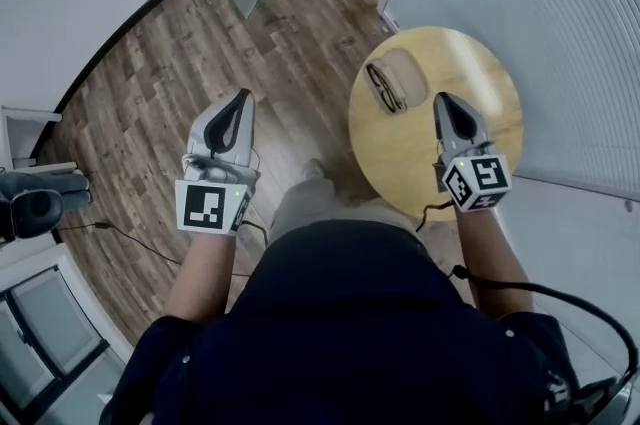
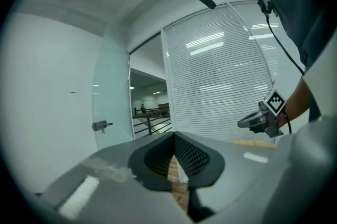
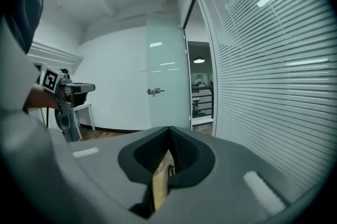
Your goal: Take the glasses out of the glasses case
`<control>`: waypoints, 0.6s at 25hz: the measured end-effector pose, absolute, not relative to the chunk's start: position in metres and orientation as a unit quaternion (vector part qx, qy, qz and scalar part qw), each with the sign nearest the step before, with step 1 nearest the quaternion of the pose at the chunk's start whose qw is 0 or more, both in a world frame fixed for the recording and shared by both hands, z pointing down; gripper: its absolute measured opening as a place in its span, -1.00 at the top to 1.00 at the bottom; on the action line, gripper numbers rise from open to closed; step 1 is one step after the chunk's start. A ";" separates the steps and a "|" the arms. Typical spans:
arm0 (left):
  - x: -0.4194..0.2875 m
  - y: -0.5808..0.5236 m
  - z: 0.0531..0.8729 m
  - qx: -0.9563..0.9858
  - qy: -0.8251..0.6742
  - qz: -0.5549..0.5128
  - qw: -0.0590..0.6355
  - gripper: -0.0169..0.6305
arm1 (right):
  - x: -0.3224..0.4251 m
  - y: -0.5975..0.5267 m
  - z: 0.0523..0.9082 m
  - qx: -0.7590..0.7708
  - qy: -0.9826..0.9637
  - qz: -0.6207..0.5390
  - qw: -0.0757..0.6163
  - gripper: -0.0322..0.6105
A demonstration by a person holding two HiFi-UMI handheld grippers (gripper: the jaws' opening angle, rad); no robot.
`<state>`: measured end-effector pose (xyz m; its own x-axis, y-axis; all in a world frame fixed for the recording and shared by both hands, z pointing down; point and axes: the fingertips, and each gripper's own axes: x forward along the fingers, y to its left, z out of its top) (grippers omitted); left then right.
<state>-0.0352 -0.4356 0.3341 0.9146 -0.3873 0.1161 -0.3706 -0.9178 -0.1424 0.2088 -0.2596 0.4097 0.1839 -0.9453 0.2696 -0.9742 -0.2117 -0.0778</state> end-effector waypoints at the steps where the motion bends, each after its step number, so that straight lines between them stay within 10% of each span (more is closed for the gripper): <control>1: -0.024 -0.446 0.335 -0.980 0.178 -0.072 0.054 0.93 | 0.211 -0.266 0.410 0.772 -0.618 0.136 0.061 0.88; 15: 0.084 -0.478 0.392 -0.994 0.069 -0.071 0.036 0.93 | 0.204 -0.298 0.512 0.747 -0.618 0.221 0.106 0.88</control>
<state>0.0836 -0.4780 0.3915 0.9806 -0.1420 0.1353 -0.1318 -0.9879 -0.0821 0.2042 -0.2984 0.5119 0.1395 -0.8766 0.4606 -0.9700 -0.2144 -0.1143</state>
